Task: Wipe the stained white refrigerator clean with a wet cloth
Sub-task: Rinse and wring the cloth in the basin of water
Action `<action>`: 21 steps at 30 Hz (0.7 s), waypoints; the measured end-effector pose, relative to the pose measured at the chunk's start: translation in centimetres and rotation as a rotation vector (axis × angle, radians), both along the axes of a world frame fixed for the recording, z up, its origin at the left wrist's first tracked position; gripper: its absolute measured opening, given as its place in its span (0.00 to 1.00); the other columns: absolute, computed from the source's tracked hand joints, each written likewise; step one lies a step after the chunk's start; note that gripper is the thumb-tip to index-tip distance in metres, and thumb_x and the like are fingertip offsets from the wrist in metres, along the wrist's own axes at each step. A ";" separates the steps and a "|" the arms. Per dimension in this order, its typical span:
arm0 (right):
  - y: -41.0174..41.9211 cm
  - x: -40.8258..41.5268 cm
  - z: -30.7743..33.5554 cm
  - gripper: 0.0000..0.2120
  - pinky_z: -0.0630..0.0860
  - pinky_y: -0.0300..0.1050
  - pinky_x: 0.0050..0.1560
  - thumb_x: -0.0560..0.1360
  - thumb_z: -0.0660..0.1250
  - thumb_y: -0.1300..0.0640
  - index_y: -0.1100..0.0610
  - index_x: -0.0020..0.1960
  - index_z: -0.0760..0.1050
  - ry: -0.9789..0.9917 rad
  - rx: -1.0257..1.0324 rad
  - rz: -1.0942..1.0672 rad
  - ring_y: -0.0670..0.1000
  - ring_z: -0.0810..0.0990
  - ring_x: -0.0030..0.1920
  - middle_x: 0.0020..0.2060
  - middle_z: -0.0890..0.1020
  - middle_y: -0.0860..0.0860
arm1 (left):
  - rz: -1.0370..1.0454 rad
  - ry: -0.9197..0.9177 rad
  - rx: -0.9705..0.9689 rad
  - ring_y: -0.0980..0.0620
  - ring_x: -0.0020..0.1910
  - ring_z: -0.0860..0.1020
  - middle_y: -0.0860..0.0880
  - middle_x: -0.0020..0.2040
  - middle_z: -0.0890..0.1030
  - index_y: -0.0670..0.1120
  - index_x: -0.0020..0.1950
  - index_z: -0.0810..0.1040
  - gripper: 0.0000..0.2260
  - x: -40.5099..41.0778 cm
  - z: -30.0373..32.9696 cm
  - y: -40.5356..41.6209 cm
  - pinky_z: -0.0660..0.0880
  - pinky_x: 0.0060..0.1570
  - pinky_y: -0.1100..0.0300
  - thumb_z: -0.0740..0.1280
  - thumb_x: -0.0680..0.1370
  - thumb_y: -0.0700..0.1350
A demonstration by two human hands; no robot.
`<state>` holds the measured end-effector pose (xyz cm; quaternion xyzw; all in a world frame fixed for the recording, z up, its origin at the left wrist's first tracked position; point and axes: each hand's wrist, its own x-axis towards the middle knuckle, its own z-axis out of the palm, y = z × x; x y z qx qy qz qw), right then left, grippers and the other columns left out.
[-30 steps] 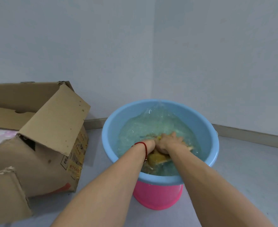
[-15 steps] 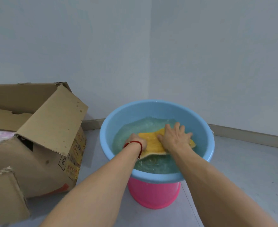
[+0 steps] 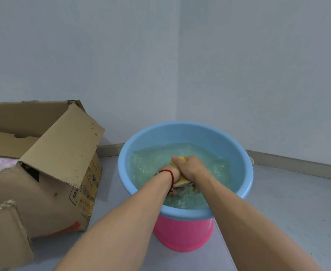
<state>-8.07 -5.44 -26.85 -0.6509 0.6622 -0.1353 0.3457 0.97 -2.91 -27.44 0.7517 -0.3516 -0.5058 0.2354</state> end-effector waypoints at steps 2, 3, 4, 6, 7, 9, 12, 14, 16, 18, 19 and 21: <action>0.2 -0.7 0.6 0.24 0.74 0.51 0.54 0.80 0.61 0.39 0.58 0.60 0.80 0.179 -0.166 0.011 0.63 0.80 0.58 0.57 0.83 0.61 | 0.035 -0.012 -0.008 0.44 0.34 0.79 0.41 0.46 0.80 0.44 0.51 0.79 0.14 0.6 0.5 0.5 0.73 0.25 0.61 0.61 0.80 0.53; 0.2 -1.1 1.1 0.21 0.74 0.52 0.53 0.80 0.60 0.42 0.58 0.59 0.79 0.252 -0.243 0.010 0.64 0.80 0.58 0.57 0.82 0.61 | 0.063 -0.012 -0.052 0.45 0.31 0.77 0.42 0.44 0.79 0.44 0.50 0.79 0.15 1.0 0.6 0.2 0.70 0.23 0.63 0.64 0.79 0.55; 0.3 -1.4 1.6 0.20 0.74 0.53 0.53 0.81 0.58 0.44 0.58 0.59 0.79 0.307 -0.295 0.014 0.64 0.80 0.58 0.58 0.82 0.61 | 0.074 -0.027 -0.124 0.45 0.32 0.76 0.43 0.44 0.79 0.43 0.51 0.79 0.17 1.5 0.9 0.1 0.71 0.23 0.62 0.66 0.78 0.57; -0.4 -2.2 2.4 0.18 0.73 0.54 0.52 0.83 0.55 0.46 0.56 0.62 0.76 0.339 -0.328 0.028 0.64 0.79 0.59 0.60 0.80 0.60 | 0.072 -0.069 -0.300 0.45 0.31 0.76 0.45 0.39 0.79 0.45 0.47 0.79 0.18 2.3 2.4 -0.2 0.71 0.26 0.60 0.69 0.74 0.60; -0.8 -2.7 2.8 0.17 0.72 0.54 0.53 0.84 0.55 0.46 0.55 0.64 0.74 0.326 -0.313 0.043 0.64 0.78 0.60 0.61 0.78 0.59 | 0.077 -0.085 -0.379 0.46 0.29 0.75 0.48 0.34 0.78 0.46 0.41 0.77 0.19 2.7 3.1 -0.4 0.72 0.28 0.59 0.69 0.73 0.62; -1.7 -4.1 3.9 0.17 0.73 0.55 0.57 0.84 0.57 0.45 0.52 0.68 0.71 0.258 -0.291 0.093 0.62 0.77 0.62 0.64 0.76 0.56 | 0.063 -0.089 -0.493 0.47 0.25 0.75 0.51 0.27 0.74 0.48 0.33 0.71 0.22 3.3 5.6 0.1 0.78 0.32 0.55 0.66 0.73 0.65; -1.7 -6.5 6.3 0.24 0.71 0.49 0.64 0.82 0.62 0.54 0.46 0.77 0.67 0.104 -0.303 0.278 0.57 0.75 0.68 0.72 0.75 0.53 | 0.057 0.023 -0.606 0.46 0.26 0.78 0.47 0.31 0.77 0.47 0.37 0.75 0.18 3.7 8.0 0.0 0.83 0.41 0.44 0.66 0.75 0.61; -0.4 -7.4 7.5 0.39 0.70 0.45 0.65 0.77 0.69 0.59 0.41 0.82 0.56 0.028 -0.248 0.430 0.52 0.72 0.71 0.75 0.70 0.47 | 0.028 0.121 -0.645 0.45 0.25 0.78 0.43 0.35 0.79 0.46 0.38 0.76 0.15 3.2 9.4 -0.1 0.80 0.35 0.49 0.69 0.76 0.56; 1.1 -6.8 7.4 0.50 0.71 0.43 0.66 0.73 0.78 0.55 0.38 0.82 0.49 -0.081 -0.176 0.530 0.48 0.74 0.69 0.72 0.71 0.43 | -0.034 0.211 -0.647 0.46 0.25 0.78 0.40 0.38 0.81 0.44 0.42 0.79 0.12 2.5 10.7 0.1 0.78 0.34 0.54 0.71 0.79 0.52; 1.8 -5.6 6.1 0.46 0.76 0.49 0.67 0.70 0.82 0.51 0.42 0.78 0.57 -0.278 -0.170 0.493 0.45 0.77 0.65 0.67 0.77 0.42 | -0.073 0.290 -0.607 0.45 0.27 0.78 0.39 0.40 0.82 0.40 0.49 0.81 0.13 2.1 11.8 0.5 0.78 0.35 0.54 0.71 0.80 0.50; 1.7 -5.1 5.6 0.38 0.79 0.54 0.65 0.70 0.82 0.53 0.46 0.73 0.64 -0.383 -0.174 0.438 0.47 0.80 0.62 0.63 0.80 0.45 | -0.071 0.338 -0.585 0.44 0.29 0.78 0.38 0.41 0.82 0.38 0.52 0.81 0.14 2.2 12.0 0.7 0.79 0.34 0.54 0.71 0.80 0.50; 1.2 -4.7 5.5 0.22 0.83 0.63 0.54 0.72 0.80 0.59 0.55 0.60 0.73 -0.537 -0.152 0.339 0.56 0.86 0.54 0.55 0.85 0.53 | -0.009 0.435 -0.548 0.42 0.31 0.79 0.38 0.39 0.82 0.36 0.52 0.79 0.16 2.9 12.2 0.9 0.79 0.28 0.56 0.70 0.80 0.50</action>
